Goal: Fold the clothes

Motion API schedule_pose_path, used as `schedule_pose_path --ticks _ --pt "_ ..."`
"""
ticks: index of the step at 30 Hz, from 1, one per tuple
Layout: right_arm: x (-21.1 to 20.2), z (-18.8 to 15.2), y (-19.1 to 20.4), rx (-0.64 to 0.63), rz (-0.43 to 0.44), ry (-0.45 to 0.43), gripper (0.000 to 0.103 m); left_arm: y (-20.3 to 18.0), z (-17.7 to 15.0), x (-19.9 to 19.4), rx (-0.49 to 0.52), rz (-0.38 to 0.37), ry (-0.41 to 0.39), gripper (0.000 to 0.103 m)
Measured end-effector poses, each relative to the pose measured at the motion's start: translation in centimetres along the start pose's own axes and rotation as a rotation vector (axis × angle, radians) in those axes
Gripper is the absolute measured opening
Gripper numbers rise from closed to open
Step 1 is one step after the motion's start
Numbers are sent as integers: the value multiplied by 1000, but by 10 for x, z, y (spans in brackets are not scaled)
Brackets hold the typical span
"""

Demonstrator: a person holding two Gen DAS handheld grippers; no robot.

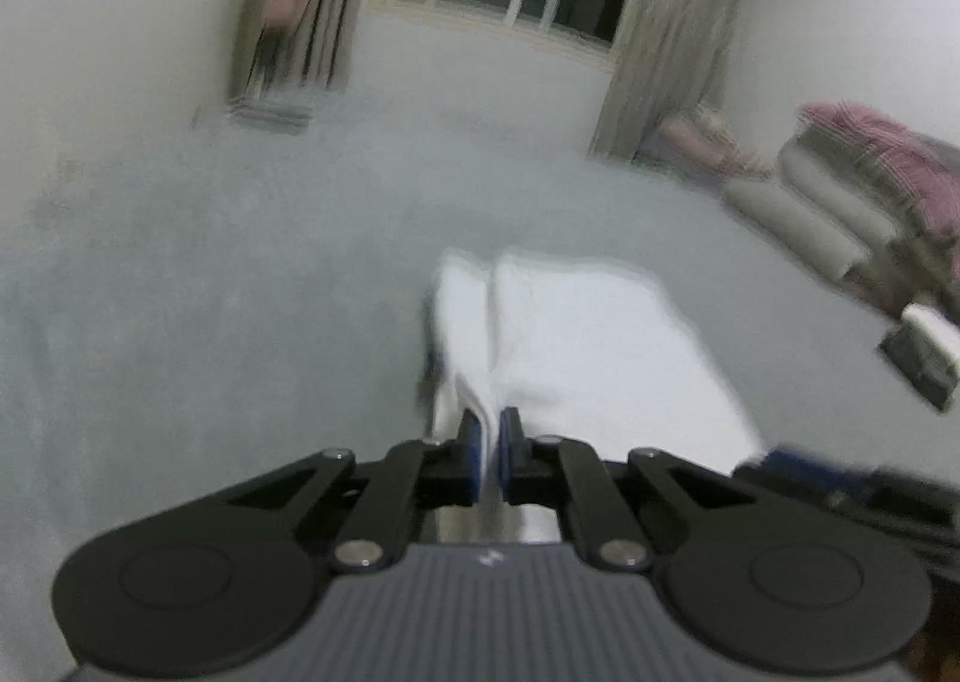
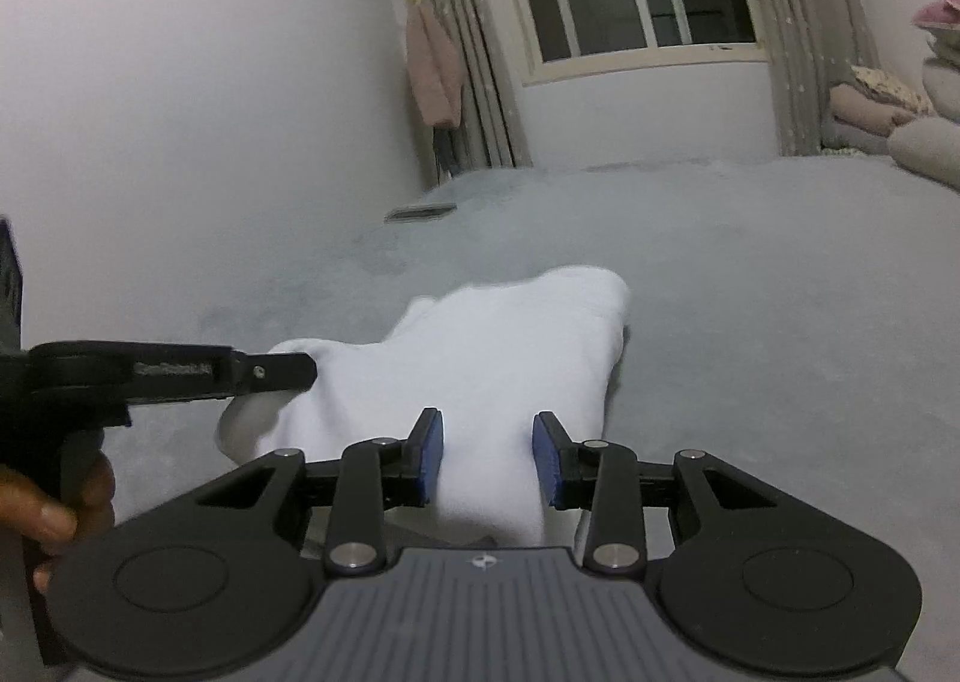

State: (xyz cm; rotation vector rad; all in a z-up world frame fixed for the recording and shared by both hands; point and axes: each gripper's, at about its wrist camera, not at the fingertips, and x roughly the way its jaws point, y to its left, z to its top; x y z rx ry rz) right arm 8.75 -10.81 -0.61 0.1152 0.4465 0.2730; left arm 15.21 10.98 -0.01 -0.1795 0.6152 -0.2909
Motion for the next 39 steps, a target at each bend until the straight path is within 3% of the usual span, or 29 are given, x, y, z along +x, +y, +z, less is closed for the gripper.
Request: schedule_pose_path --ticks 4,8,11,16,19,22,26,29,31,33,34,36,38,39 --pt "4 -1 12 -79 -39 19 35 1 -2 -6 2 2 -21 6" --pt "-5 3 -1 -29 20 -24 35 8 0 -14 -37 0 -8 13" --pt "-11 7 -9 40 69 -38 35 11 -3 -14 -23 25 -3 23" --pt "-4 1 1 -43 16 1 41 15 -12 -8 -34 74 -8 51" --pt "-3 2 -7 2 27 6 45 26 -15 -6 -90 42 -15 54" --pt "-1 2 -18 63 32 27 53 30 -17 -4 -115 28 -19 56" --pt "2 1 -26 109 47 44 57 28 -20 -2 -98 41 -31 56" --pt "3 0 -42 216 69 54 69 29 -22 -1 -107 37 -38 57" --pt "4 -2 -50 271 84 68 71 30 -22 0 -112 36 -39 57" --pt "8 -5 -52 294 114 93 69 29 -22 1 -107 41 -39 57" --pt "9 -6 -49 288 126 103 59 29 -22 2 -107 41 -39 56" --pt "10 -6 -44 261 124 114 55 29 -21 3 -110 38 -38 55" --pt "8 -6 -43 263 124 106 51 30 -22 3 -109 26 -40 49" --pt "7 -5 -42 264 124 102 50 31 -22 2 -109 11 -41 41"
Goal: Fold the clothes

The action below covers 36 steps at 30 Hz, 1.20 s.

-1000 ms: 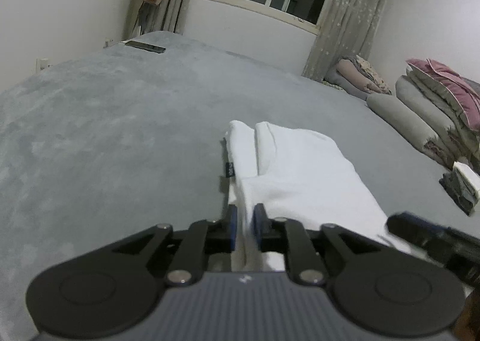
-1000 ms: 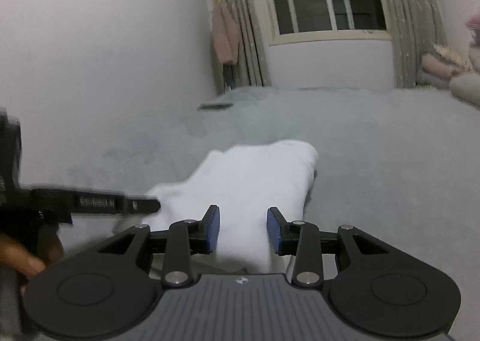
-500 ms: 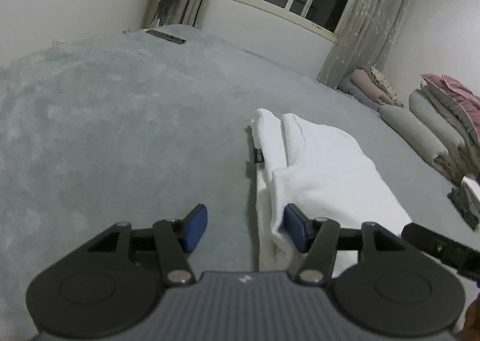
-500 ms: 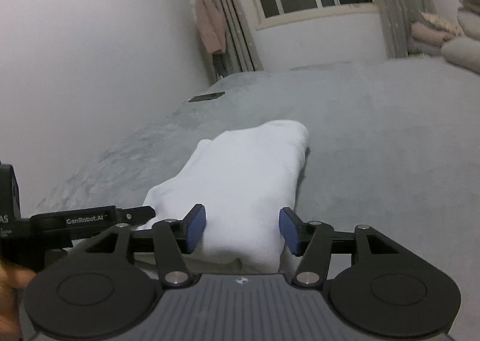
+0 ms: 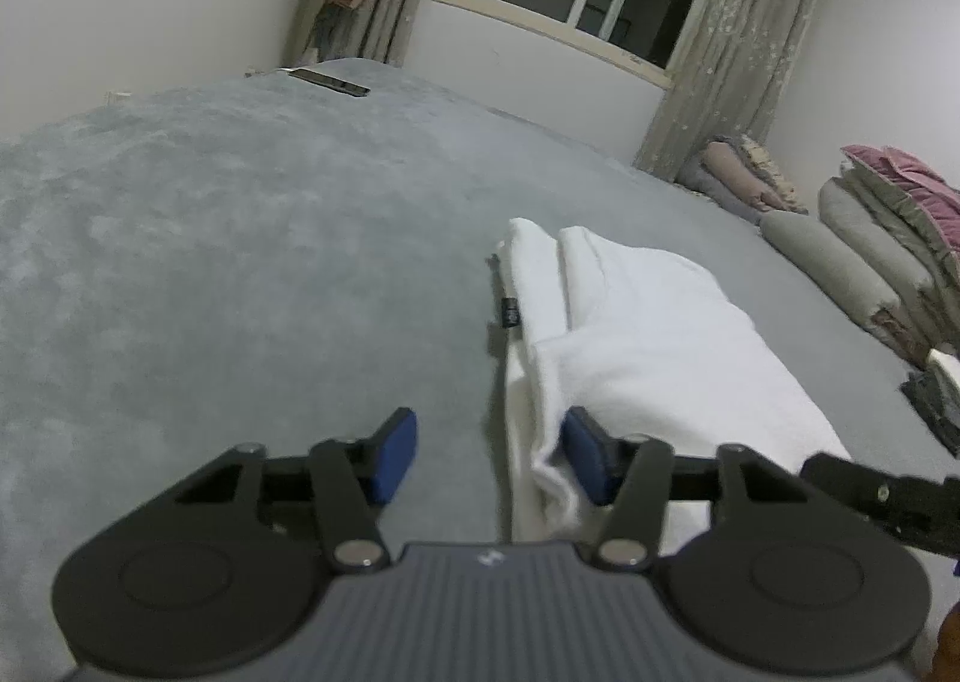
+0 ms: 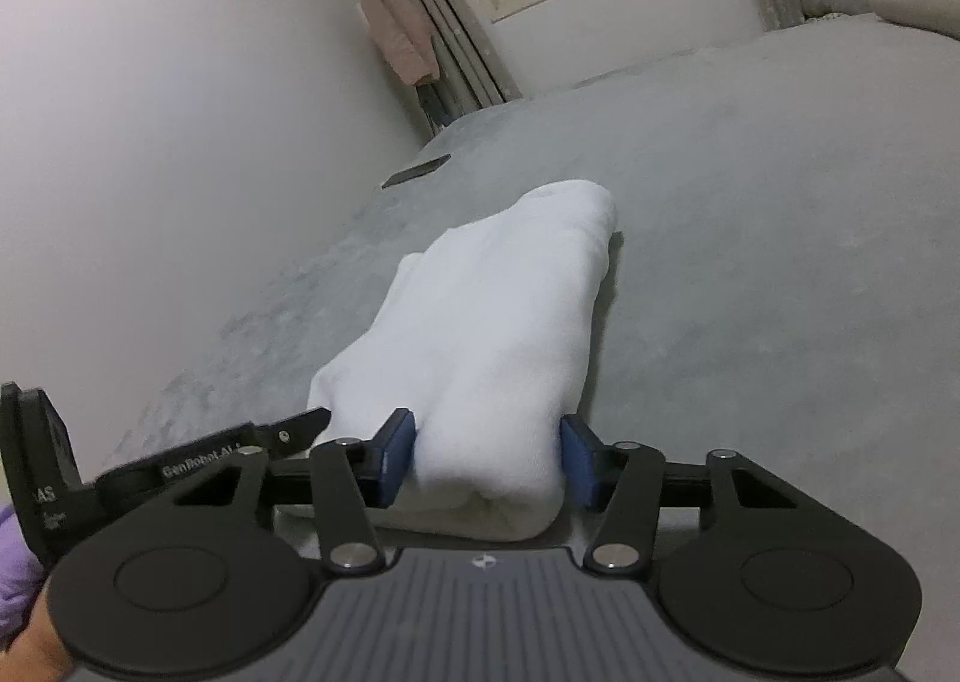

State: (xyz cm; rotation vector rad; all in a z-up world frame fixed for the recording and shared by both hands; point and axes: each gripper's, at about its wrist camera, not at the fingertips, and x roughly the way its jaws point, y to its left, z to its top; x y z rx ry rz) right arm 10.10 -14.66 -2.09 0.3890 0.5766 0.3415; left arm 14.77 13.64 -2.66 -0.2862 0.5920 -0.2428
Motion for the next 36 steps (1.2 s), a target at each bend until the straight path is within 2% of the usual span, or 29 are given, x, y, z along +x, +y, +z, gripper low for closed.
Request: schedule_pose_path --ticks 1,4,6,10,14,15,18,20,23,25,26,31,36 --pt "-2 0 -1 10 11 -12 49 -1 -1 -1 3 -13 1 36" --pt "-12 4 -1 29 51 -45 48 -5 -1 0 28 -16 5 31" --pt "-13 5 0 18 51 -43 49 -5 -1 0 22 -15 9 30" --pt "-4 2 -15 105 65 14 62 -3 0 1 -1 -18 11 32" --pt "-1 0 -18 125 76 30 63 -2 2 0 -16 -12 12 35" --pt "-1 -1 -16 107 72 31 64 -1 2 -1 -23 -12 13 37" --pt "-3 -2 -12 63 59 32 58 2 5 -5 -35 -6 30 44" --pt "-4 0 -12 59 58 27 55 -3 6 -9 13 33 43 46" --pt "-5 1 -12 63 63 18 56 -16 7 -15 85 92 57 56" --pt "-3 2 -13 76 65 21 59 -25 7 -19 127 128 64 69" --pt "-3 3 -13 81 63 22 60 -28 7 -21 139 141 68 71" --pt "-5 3 -14 87 67 5 62 -23 7 -16 87 125 77 73" --pt "-9 7 -15 111 80 -18 63 -21 3 -12 88 105 69 74"
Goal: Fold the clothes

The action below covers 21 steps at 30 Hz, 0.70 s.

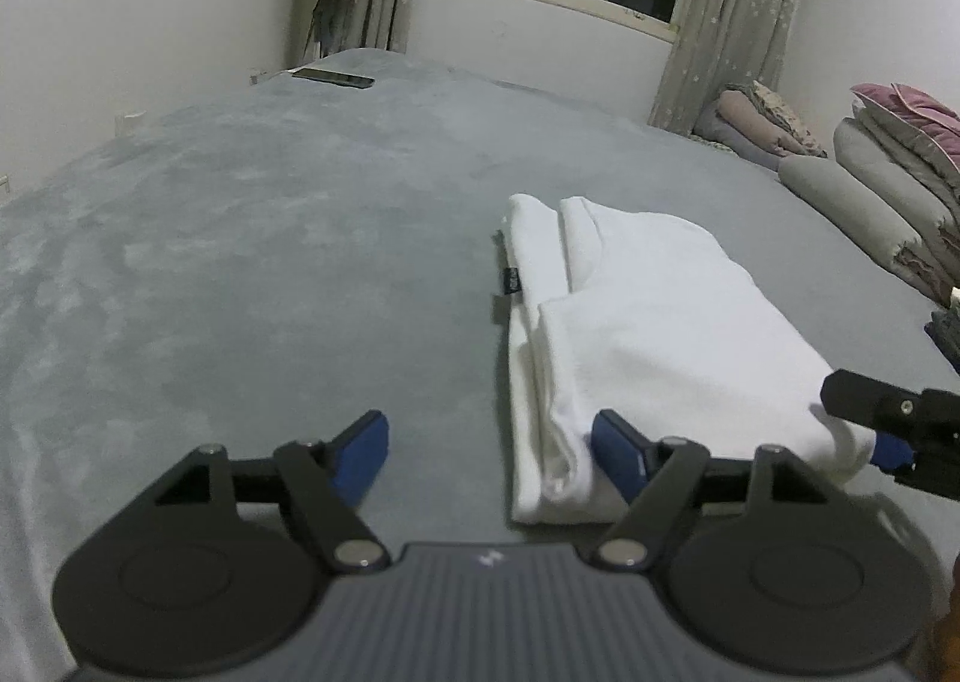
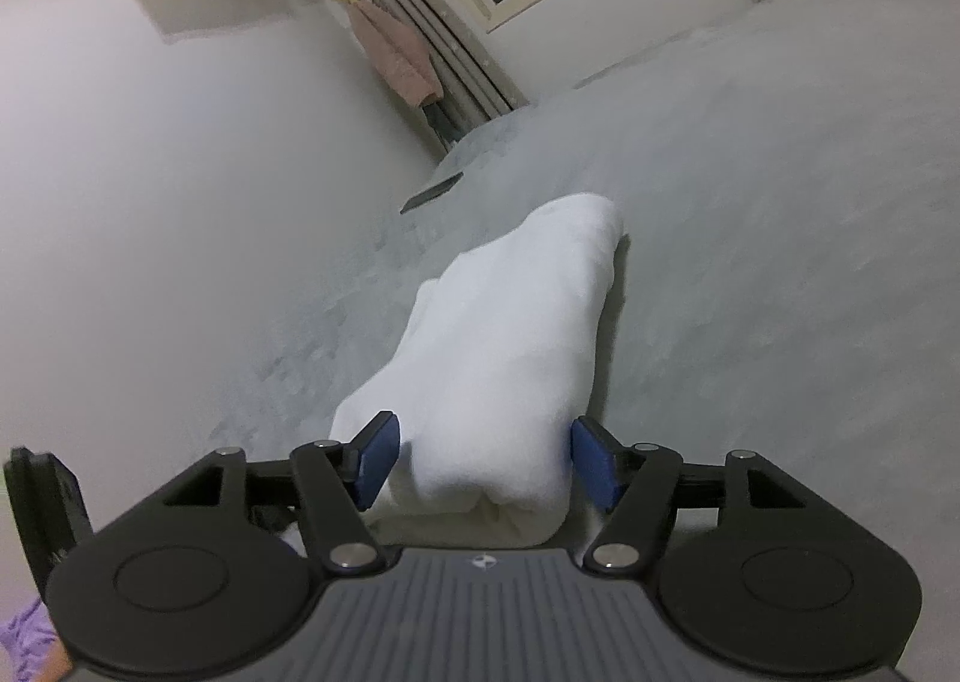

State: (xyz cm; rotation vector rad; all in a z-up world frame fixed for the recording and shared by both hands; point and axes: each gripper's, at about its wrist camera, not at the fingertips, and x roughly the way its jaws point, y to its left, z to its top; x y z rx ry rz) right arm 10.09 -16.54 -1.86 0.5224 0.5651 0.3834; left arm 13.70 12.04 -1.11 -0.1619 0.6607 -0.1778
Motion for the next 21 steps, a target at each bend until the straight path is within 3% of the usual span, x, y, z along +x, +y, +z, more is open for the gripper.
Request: schedule_pose_path --ticks 2,5,9,17,21 --pt "2 -1 3 -15 -2 10 65 1 -1 3 -11 -4 -1 74" --pt "10 -5 7 -45 -23 55 66 2 -1 5 -17 -23 -3 60" --pt "11 -7 6 -48 -22 61 66 2 -3 8 -49 -105 7 22" --pt "8 -5 -7 33 27 59 67 12 -10 13 -138 -154 -1 23" --pt "11 -9 -3 -6 11 68 64 13 -13 14 -152 -158 -11 24"
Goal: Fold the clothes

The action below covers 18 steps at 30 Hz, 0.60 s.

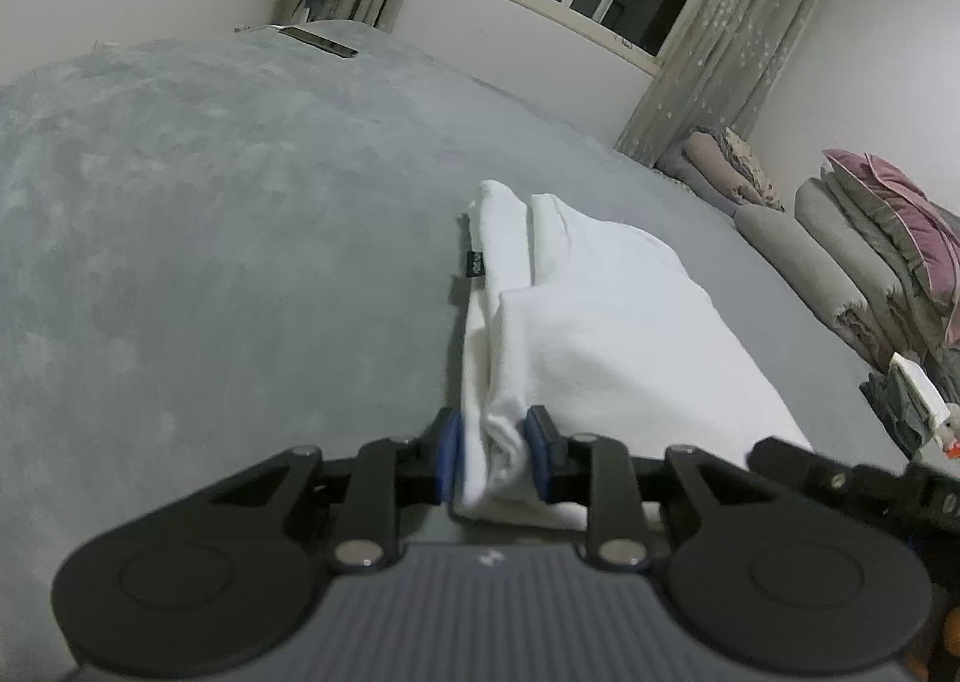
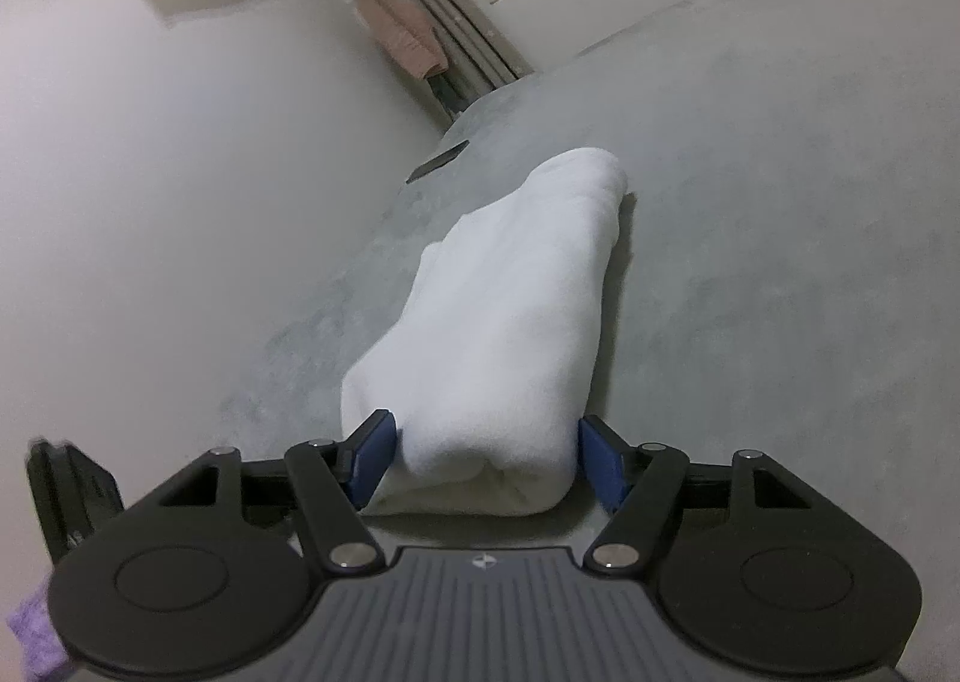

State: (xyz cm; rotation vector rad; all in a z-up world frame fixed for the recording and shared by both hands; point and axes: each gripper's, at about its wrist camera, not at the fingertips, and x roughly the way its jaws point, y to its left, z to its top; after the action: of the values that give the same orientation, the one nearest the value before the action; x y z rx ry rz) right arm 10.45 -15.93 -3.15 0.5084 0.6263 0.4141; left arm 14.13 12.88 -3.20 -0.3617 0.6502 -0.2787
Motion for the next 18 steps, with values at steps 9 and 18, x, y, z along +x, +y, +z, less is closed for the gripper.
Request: schedule_pose_path --ticks 9,18 --pt "5 -4 3 -44 -45 -2 54 6 -1 5 -38 -23 -9 25" --pt "10 -7 -12 24 8 -11 55 12 2 7 -101 -40 -1 24"
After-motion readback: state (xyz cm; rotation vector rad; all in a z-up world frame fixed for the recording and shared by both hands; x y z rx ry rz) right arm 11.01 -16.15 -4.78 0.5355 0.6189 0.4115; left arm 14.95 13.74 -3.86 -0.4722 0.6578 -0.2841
